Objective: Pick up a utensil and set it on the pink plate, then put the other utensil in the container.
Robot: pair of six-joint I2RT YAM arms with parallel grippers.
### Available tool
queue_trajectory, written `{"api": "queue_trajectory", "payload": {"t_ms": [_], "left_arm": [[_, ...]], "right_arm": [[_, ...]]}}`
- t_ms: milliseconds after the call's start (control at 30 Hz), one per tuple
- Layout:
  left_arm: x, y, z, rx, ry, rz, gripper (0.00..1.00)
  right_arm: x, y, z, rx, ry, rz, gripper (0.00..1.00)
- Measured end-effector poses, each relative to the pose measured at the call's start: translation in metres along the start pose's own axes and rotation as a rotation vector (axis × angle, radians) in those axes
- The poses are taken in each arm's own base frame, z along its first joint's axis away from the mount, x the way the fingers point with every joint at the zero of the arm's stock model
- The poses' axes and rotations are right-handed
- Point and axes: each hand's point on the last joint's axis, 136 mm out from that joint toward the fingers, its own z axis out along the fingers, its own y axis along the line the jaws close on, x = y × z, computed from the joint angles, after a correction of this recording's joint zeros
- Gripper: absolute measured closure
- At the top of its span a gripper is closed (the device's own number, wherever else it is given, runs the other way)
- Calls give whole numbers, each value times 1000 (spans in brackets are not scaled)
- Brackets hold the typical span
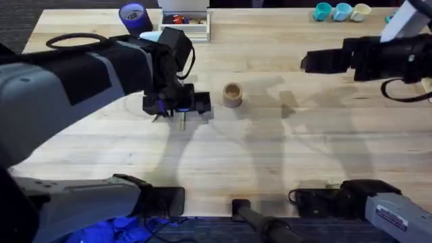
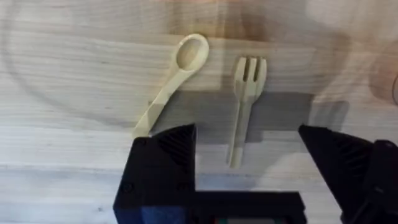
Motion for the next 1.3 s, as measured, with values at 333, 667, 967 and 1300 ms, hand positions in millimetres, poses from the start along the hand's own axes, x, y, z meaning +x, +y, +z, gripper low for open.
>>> {"api": "queue_trajectory", "payload": {"t_ms": [333,667,967,1300], "left_arm": [[-2,-1,0,2,-8,17,9],[-2,2,6,-22,9,32,9],[-4,1,6,-19,0,35,184],[-5,1,6,-16,-4,38,478]], "right_arm": [[4,3,1,-18,18,-18,4],[4,4,1,-24,18,-18,4],[4,4,1,-24,18,-18,5],[4,4,1,-24,18,-18,4]]}}
